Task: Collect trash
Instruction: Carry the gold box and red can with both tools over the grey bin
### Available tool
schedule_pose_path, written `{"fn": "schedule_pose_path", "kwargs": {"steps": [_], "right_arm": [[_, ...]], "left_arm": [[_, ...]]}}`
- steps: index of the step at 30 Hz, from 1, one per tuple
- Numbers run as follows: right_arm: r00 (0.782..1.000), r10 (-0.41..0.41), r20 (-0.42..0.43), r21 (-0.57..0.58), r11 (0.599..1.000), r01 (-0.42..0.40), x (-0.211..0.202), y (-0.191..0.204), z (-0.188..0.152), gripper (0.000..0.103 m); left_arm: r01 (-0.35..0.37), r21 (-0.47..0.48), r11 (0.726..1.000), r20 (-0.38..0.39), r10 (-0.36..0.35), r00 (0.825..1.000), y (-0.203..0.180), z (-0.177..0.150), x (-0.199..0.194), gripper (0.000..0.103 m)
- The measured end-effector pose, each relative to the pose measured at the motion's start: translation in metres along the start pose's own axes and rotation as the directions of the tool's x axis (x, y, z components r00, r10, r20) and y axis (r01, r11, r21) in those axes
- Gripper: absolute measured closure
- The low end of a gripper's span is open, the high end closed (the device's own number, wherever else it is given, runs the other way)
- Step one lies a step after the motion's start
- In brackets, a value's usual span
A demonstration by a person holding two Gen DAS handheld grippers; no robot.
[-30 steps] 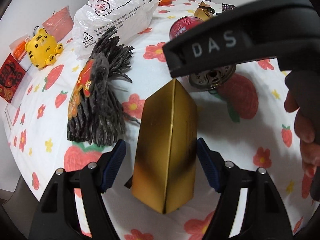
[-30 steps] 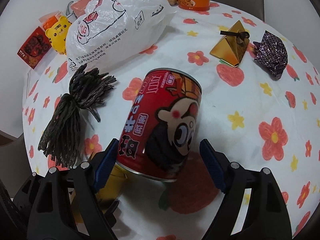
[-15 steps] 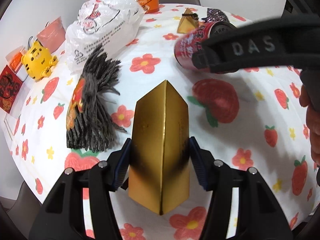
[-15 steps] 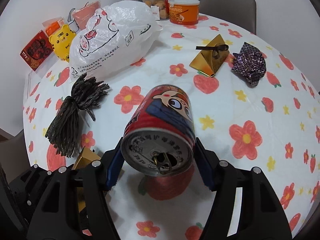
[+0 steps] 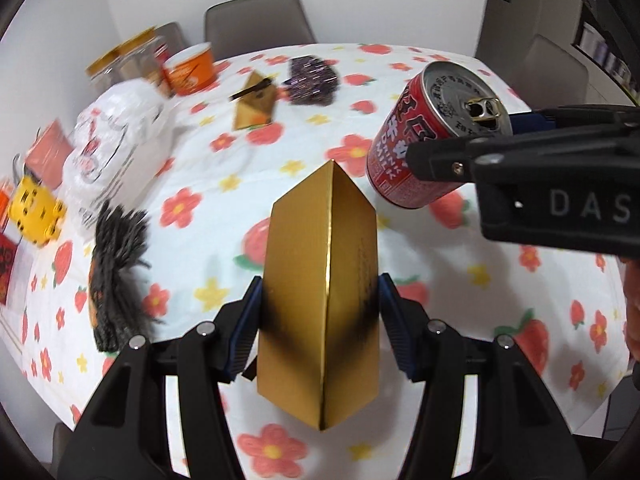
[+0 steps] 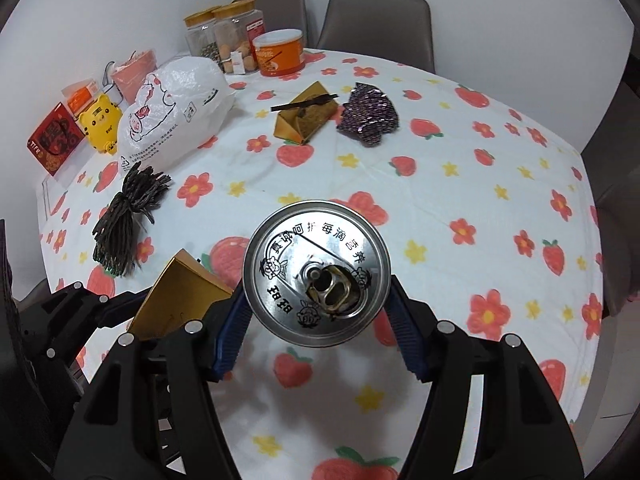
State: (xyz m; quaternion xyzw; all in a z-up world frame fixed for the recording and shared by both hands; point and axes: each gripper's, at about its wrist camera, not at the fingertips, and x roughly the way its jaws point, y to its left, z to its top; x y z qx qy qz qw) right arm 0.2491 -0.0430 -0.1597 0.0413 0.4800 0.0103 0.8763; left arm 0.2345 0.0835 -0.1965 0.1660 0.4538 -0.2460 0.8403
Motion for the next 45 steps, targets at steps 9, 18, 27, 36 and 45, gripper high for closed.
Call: {"fn": "schedule_pose_path", "kwargs": {"steps": [9,18,27,36,45], "right_arm": [[0.993,-0.084,0.078,0.117,0.99,0.075,-0.095,-0.111,-0.069,0.041],[0.966,-0.247,0.081,0.251,0.943,0.22,-0.2,-0.25,-0.195,0.041],[0.937,-0.347,0.036,0.389,0.869,0.307,-0.256,-0.352,-0.299,0.041],[0.92,-0.391,-0.03,0.514,0.783,0.349,-0.259,-0.414,-0.345,0.041],[0.915,-0.394,-0.084,0.559,0.742,0.371,-0.227,-0.466,-0.356,0.041]], "left_arm": [[0.058,0.15,0.987,0.043,-0.065,0.997,-0.124,0.03,-0.022,0.046],[0.178,0.283,0.942,0.069,-0.205,0.976,-0.316,0.038,-0.052,0.046],[0.284,0.41,0.867,0.008,-0.315,0.949,-0.48,0.015,-0.059,0.046],[0.354,0.554,0.753,-0.076,-0.378,0.923,-0.584,0.021,-0.036,0.046],[0.408,0.617,0.672,-0.15,-0.409,0.9,-0.645,0.048,0.021,0.046]]}}
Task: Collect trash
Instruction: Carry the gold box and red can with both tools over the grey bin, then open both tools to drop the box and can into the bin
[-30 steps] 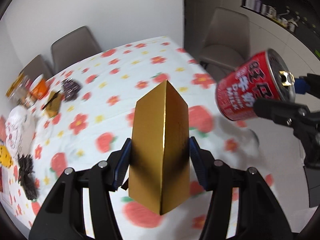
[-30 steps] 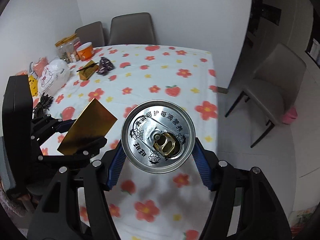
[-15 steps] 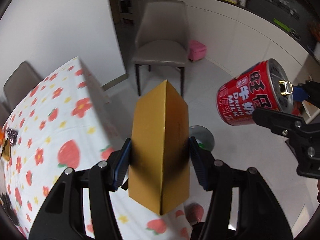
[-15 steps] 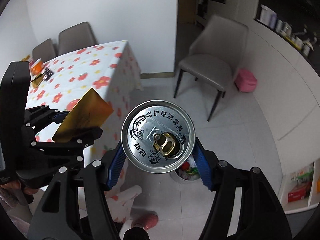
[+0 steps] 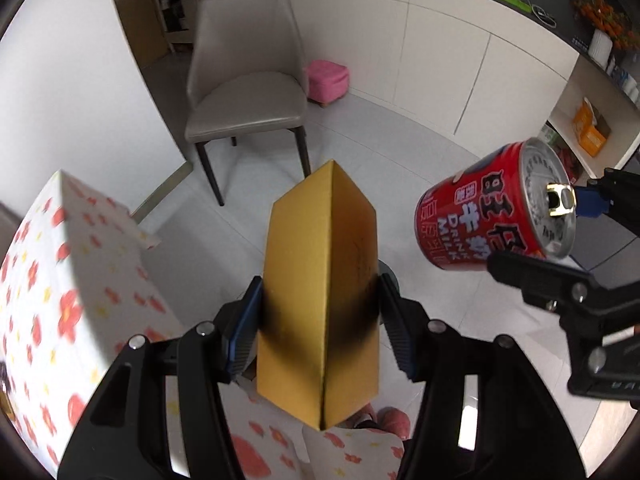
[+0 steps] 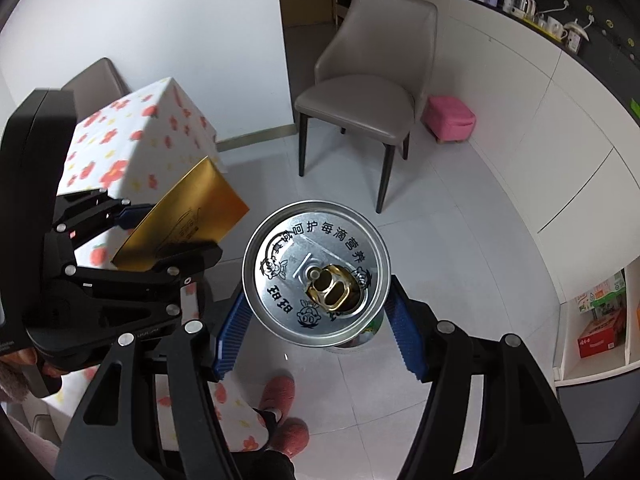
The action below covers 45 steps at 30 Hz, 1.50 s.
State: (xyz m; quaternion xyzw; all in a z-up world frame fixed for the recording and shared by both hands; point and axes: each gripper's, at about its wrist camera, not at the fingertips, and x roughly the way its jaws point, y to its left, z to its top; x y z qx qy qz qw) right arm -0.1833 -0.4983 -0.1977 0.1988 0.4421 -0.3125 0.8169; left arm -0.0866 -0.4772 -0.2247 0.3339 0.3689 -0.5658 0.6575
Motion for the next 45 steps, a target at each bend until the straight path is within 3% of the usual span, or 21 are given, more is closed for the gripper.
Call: {"fn": "schedule_pose_path", "kwargs": {"steps": [10,17,24,33,45], "right_arm": [[0.997,0.025,-0.075,0.033,0.999,-0.023,0.081,-0.031,-0.002,0.041],[0.991,0.066,-0.119,0.005,0.998,-0.066,0.139,-0.046,-0.01,0.04],[0.984,0.093,-0.153,-0.001,0.996,-0.094,0.172,-0.056,-0.016,0.039],[0.988,0.075,-0.139,0.023,0.997,-0.072,0.177,-0.084,-0.023,0.035],[0.988,0.033,-0.15,0.099,0.995,-0.018,0.175,-0.116,-0.044,0.035]], "left_arm": [[0.009,0.006,1.0,-0.09,-0.009,0.996,0.003,0.009,0.085,0.046],[-0.026,-0.019,0.999,-0.14,0.023,0.99,-0.002,0.0,0.123,0.046],[-0.047,-0.018,0.999,-0.175,0.043,0.984,-0.005,-0.007,0.145,0.046],[-0.04,-0.003,0.999,-0.205,0.039,0.978,-0.012,-0.008,0.177,0.046],[0.024,0.056,0.998,-0.226,-0.011,0.974,-0.053,-0.006,0.21,0.044]]}}
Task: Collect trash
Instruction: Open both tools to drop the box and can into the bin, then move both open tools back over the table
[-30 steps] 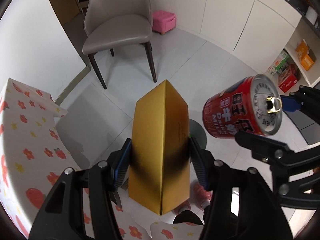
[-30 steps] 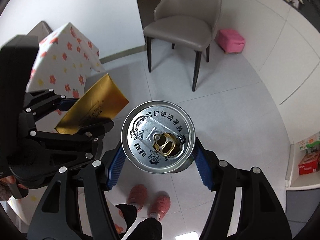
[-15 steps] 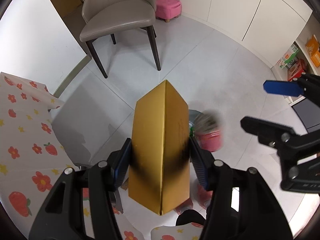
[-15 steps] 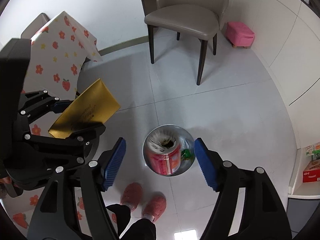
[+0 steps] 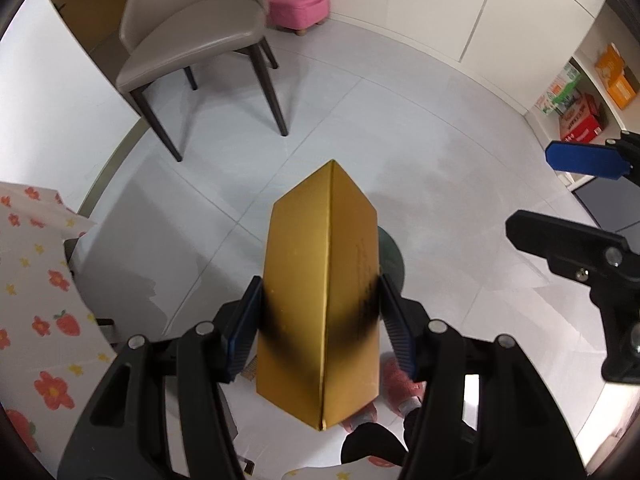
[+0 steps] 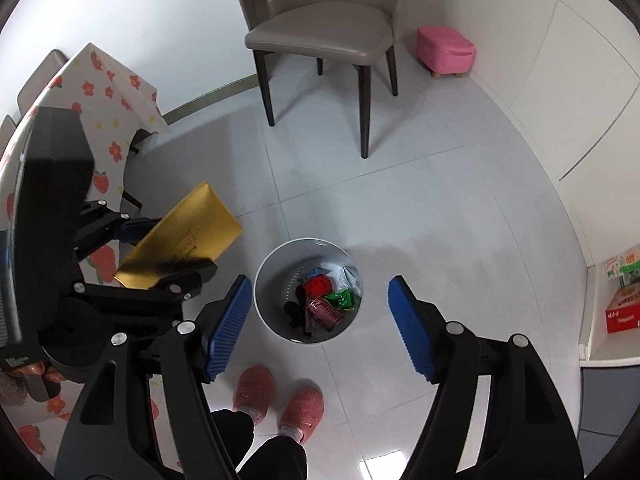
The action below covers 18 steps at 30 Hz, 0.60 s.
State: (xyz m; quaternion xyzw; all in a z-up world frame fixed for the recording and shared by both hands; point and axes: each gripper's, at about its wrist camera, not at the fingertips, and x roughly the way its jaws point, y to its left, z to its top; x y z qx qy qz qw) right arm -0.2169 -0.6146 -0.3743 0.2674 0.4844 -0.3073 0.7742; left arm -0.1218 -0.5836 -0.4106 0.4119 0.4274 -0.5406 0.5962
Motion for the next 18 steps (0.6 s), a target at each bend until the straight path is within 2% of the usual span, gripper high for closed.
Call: {"fn": "schedule_pose_path", "kwargs": {"steps": [4,12,18], "right_arm": [[1.0,-0.014,0.008,0.016,1.0,0.014,-0.001,-0.002,-0.005,0.035],[0.999,-0.03,0.017,0.032,0.999,0.03,-0.017,-0.003,-0.011,0.035],[0.999,-0.018,0.04,0.016,1.0,0.018,-0.043,0.007,-0.005,0.035]], "left_arm": [[0.011,0.003,1.0,0.001,-0.011,1.0,-0.008,0.002,0.005,0.032],[-0.001,0.025,1.0,0.012,0.001,1.0,-0.016,0.005,-0.008,0.031],[-0.016,0.003,1.0,0.033,0.016,0.999,-0.007,0.004,-0.045,0.031]]}}
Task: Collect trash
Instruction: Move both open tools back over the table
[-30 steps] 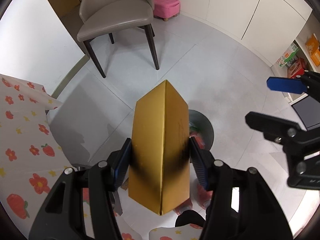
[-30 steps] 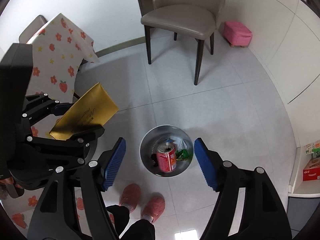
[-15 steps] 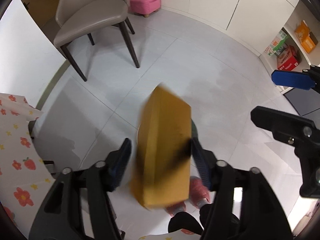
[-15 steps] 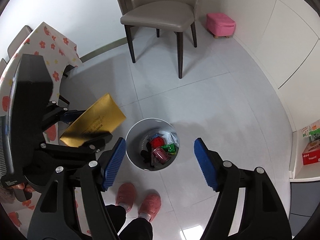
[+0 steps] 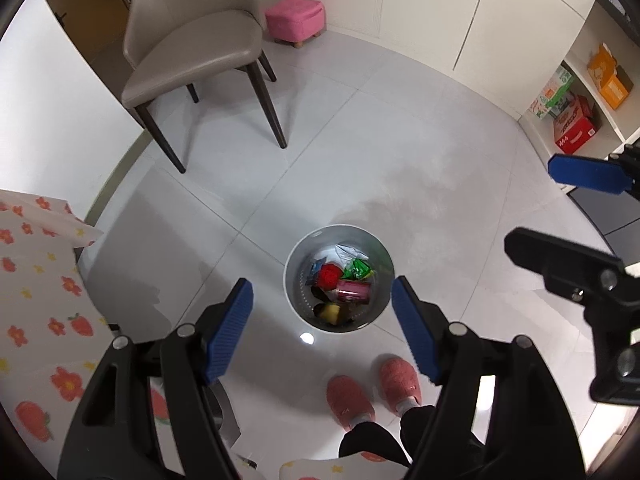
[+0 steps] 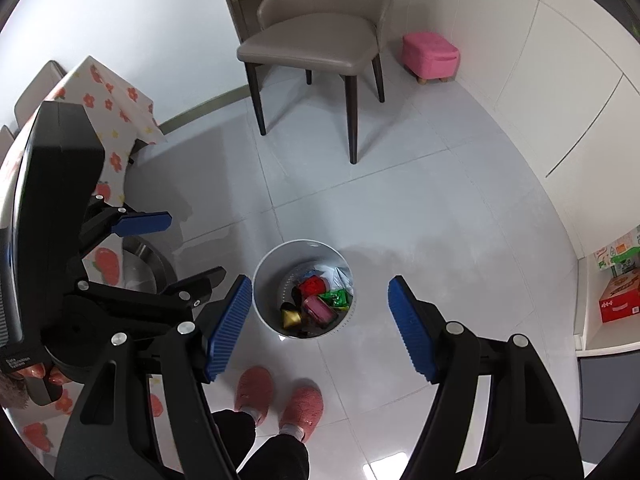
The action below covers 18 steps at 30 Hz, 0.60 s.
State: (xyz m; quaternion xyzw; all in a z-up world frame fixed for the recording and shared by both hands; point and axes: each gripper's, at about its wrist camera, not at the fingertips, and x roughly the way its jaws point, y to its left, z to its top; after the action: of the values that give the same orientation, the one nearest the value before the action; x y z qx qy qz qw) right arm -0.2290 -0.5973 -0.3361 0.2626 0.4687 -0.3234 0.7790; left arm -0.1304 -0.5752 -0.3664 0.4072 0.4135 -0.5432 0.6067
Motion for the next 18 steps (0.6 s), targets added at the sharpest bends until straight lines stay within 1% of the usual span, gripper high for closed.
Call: {"fn": "schedule_pose_path", "kwargs": {"steps": [7,8,12,15,18], "right_arm": [[0.999,0.029,0.033,-0.056,0.998,-0.027,-0.043,0.023,0.013,0.035],[0.999,0.035,0.038,-0.066,0.997,-0.033,-0.049,0.027,0.014,0.035],[0.996,0.072,0.055,-0.127,0.99,-0.065,-0.077,0.046,0.021,0.035],[0.992,0.111,0.067,-0.198,0.976,-0.096,-0.097,0.066,0.028,0.035],[0.983,0.171,0.068,-0.282,0.948,-0.145,-0.113,0.092,0.034,0.035]], "left_arm": [[-0.047,-0.043,0.998,0.032,0.049,0.998,0.016,-0.007,-0.057,0.03],[-0.059,-0.053,0.997,0.038,0.061,0.997,0.018,-0.009,-0.067,0.027],[-0.088,-0.112,0.99,0.059,0.095,0.994,0.033,-0.024,-0.105,0.027],[-0.113,-0.186,0.976,0.065,0.127,0.99,0.049,-0.04,-0.134,0.027],[-0.146,-0.274,0.951,0.063,0.169,0.984,0.067,-0.059,-0.158,0.027]]}}
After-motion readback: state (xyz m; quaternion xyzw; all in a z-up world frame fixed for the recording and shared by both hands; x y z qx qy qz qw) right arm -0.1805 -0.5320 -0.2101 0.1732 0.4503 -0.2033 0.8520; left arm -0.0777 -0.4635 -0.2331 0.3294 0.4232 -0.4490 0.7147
